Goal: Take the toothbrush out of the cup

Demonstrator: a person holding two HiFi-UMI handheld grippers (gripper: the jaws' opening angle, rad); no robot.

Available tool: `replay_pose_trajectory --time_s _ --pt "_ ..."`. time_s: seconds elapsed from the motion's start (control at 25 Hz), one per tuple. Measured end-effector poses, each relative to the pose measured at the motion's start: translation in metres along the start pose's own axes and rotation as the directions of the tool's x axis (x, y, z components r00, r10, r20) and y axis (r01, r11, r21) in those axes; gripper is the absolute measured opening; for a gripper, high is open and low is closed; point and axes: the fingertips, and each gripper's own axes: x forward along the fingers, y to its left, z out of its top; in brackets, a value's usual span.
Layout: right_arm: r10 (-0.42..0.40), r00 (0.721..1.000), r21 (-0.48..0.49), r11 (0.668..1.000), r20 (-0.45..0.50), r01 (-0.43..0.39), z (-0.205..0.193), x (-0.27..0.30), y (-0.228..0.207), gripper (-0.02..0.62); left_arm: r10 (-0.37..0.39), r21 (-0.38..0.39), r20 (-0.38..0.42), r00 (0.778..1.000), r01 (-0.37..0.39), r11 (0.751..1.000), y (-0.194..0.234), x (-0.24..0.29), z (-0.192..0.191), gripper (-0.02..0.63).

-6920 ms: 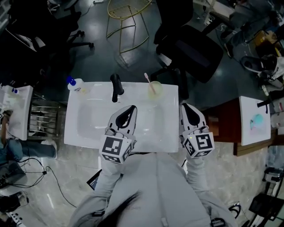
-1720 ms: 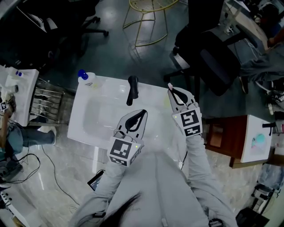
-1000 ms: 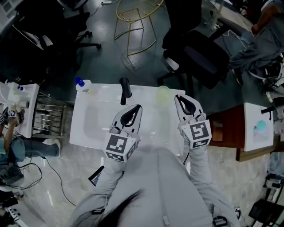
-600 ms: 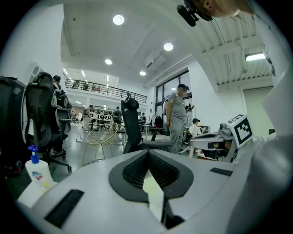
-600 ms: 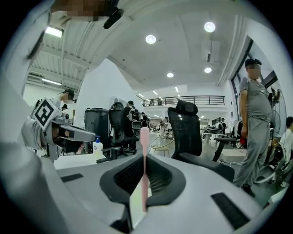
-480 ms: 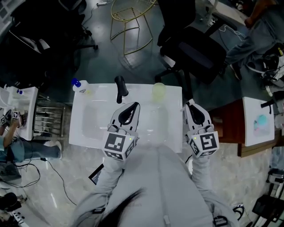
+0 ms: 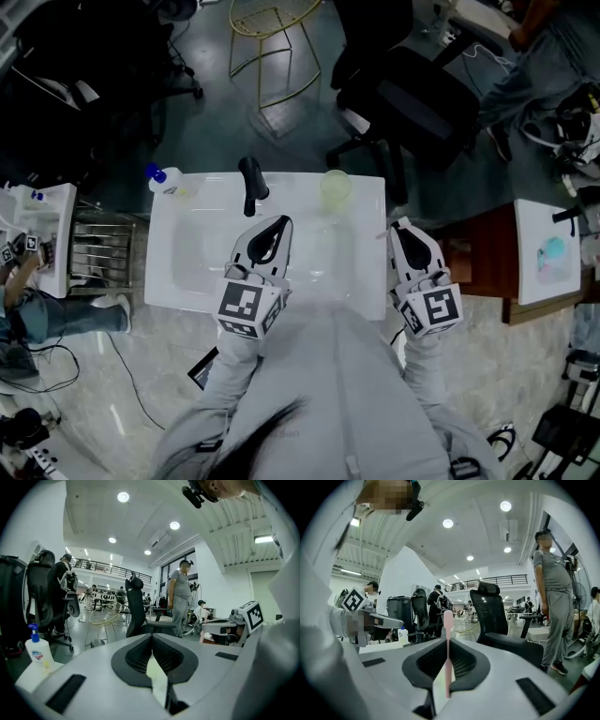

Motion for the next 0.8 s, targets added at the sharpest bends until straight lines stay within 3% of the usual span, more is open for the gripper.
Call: replay_pose_trajectory --time_s 0.8 --pt "0.003 1.0 0.014 1.0 -0.01 -0.003 0.0 0.011 0.003 0.031 0.006 -0.02 -0.005 1.0 -0.006 1.0 0.012 0.002 -0.003 0.028"
